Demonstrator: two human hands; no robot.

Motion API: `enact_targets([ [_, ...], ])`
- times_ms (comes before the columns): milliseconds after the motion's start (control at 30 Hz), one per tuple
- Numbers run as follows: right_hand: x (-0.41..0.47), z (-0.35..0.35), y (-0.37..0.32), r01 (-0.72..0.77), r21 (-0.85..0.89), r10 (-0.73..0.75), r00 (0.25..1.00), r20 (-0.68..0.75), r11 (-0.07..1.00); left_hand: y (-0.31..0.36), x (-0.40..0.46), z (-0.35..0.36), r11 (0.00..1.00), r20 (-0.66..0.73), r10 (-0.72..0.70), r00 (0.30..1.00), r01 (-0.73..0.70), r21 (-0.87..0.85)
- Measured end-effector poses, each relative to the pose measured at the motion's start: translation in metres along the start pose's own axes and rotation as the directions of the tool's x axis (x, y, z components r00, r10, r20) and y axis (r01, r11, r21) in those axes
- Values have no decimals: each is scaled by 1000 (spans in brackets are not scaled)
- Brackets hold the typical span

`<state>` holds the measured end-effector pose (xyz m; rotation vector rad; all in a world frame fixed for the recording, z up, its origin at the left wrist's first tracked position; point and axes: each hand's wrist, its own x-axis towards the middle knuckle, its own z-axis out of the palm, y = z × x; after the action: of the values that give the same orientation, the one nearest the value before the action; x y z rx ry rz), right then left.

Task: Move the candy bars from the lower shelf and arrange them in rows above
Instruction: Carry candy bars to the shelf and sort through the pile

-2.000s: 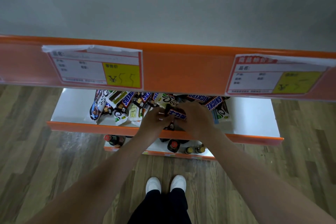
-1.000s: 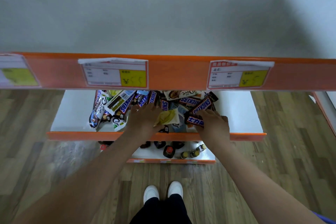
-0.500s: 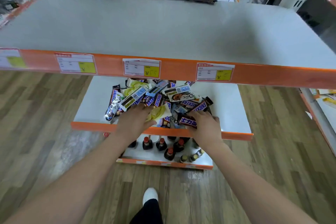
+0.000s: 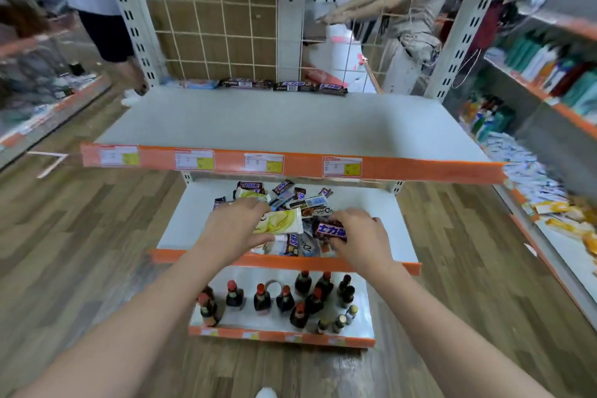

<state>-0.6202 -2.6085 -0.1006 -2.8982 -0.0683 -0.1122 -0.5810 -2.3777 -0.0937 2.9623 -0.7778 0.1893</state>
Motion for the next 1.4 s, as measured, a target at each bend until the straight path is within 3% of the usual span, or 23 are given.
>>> enact_targets([
  [567,43,-93,-27,79,9,-75,976,-203,997,-17,41,-93,999,-231,32,972,-22,49],
  [1033,151,-100,4,33,66,-19,980,-197,997,-51,154,-91,999,-203,-34,979,31,-15],
  [1400,267,-96,20,-3,-81,-13,981,-192,997,-88,253,-78,995,-145,-73,987,63,-71],
])
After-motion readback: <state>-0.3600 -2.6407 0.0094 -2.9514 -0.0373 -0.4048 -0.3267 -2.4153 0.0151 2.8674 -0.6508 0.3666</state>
